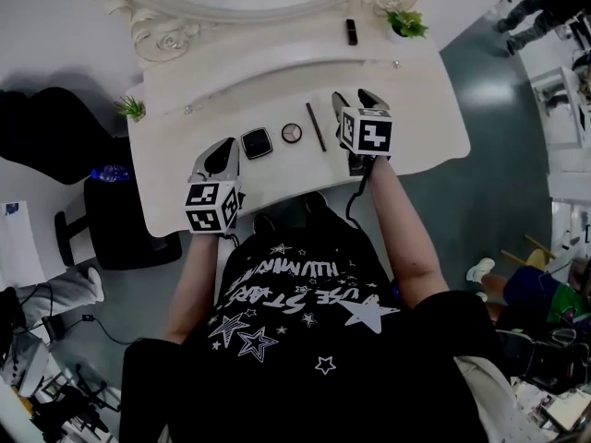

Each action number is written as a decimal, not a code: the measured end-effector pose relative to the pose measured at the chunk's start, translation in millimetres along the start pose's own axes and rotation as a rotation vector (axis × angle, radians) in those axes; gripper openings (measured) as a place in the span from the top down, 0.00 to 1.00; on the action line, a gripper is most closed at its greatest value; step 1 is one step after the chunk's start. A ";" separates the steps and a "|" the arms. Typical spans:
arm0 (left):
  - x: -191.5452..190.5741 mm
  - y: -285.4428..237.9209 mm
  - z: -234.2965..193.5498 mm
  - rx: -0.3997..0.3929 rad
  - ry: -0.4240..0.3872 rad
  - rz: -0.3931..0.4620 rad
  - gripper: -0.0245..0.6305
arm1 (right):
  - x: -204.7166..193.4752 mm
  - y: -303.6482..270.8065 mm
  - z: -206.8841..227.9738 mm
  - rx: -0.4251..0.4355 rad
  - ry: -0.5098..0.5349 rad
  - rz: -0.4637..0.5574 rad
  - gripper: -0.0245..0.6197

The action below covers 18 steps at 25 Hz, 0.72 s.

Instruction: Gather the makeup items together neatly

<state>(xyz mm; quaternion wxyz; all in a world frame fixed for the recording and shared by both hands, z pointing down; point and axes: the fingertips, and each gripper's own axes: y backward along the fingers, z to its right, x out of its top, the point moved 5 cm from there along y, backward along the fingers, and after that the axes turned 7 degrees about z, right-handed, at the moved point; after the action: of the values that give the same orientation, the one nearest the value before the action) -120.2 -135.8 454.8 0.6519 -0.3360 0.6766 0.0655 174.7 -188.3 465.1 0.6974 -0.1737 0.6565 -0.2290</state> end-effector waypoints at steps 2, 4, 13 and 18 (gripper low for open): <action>2.4 -1.8 0.7 0.018 0.004 0.006 0.96 | 12.3 -4.8 5.7 0.008 0.008 0.018 0.55; 4.8 -3.7 1.0 0.036 0.010 0.012 0.96 | 25.5 -10.5 11.4 0.014 0.017 0.036 0.54; 14.7 -13.7 0.5 0.127 0.032 0.039 0.96 | 79.1 -48.6 31.7 0.042 0.033 0.105 0.41; 14.7 -18.8 0.6 0.178 0.050 0.039 0.96 | 88.0 -75.7 40.9 0.040 0.050 0.095 0.34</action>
<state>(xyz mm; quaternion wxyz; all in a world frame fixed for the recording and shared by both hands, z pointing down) -108.4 -155.3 447.6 0.6606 -0.2649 0.7024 0.0093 211.4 -302.1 435.7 0.6942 -0.1227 0.6765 -0.2130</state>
